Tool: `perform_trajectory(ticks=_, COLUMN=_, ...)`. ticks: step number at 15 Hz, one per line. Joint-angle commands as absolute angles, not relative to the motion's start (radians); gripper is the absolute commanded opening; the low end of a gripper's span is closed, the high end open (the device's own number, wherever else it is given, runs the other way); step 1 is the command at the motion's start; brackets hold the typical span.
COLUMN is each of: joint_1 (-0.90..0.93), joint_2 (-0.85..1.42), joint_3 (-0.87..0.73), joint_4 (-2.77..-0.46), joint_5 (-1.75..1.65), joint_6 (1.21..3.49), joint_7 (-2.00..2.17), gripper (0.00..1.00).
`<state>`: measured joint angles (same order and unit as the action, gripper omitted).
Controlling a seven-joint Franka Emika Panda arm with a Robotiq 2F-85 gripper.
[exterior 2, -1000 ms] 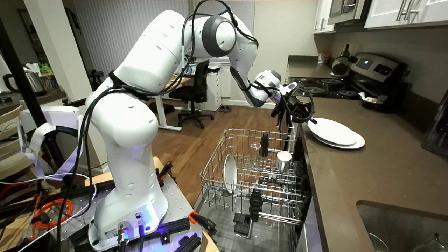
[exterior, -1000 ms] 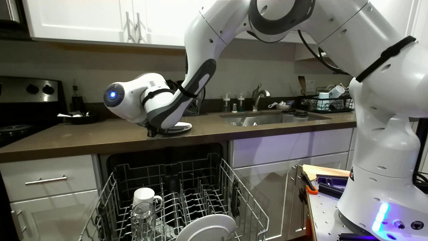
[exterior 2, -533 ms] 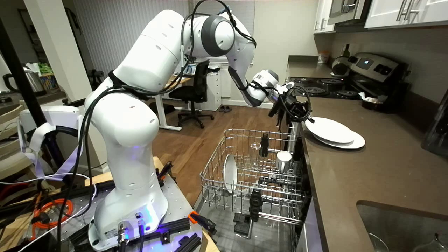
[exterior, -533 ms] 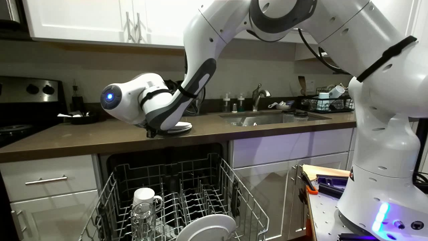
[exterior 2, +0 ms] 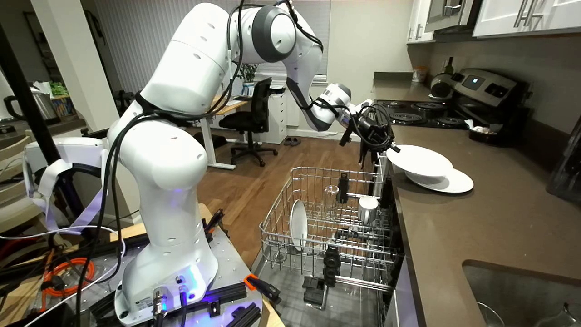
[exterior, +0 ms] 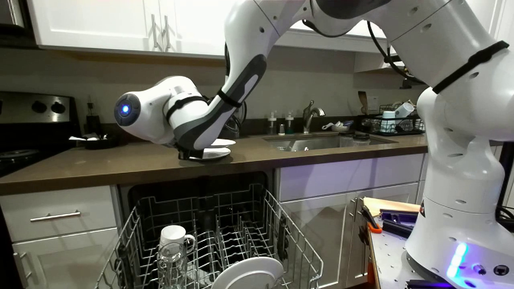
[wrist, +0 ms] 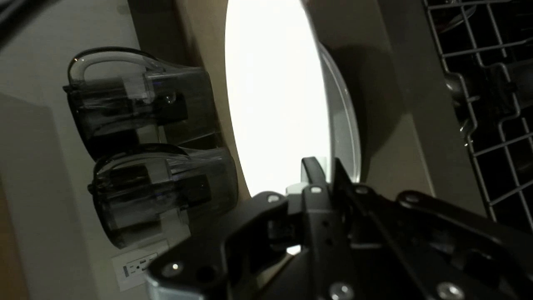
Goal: Pick up the plate and put it in the dishwasher
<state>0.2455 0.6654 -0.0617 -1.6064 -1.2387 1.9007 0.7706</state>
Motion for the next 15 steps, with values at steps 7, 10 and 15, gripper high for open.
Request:
perform_trajectory(ticks=7, joint_1=0.257, joint_2=0.376, joint_3=0.056, joint_4=-1.968, joint_5=-1.256, joint_6=1.795, joint_7=0.868, gripper=0.06)
perform_trajectory(ticks=10, joint_1=0.26, joint_2=0.298, joint_3=0.101, joint_4=-2.069, joint_5=-1.251, joint_6=1.777, joint_7=0.902, gripper=0.06)
perform_trajectory(ticks=15, joint_1=0.256, joint_2=0.189, joint_3=0.169, joint_4=-2.195, joint_5=-1.217, joint_6=1.763, joint_7=0.921, gripper=0.06)
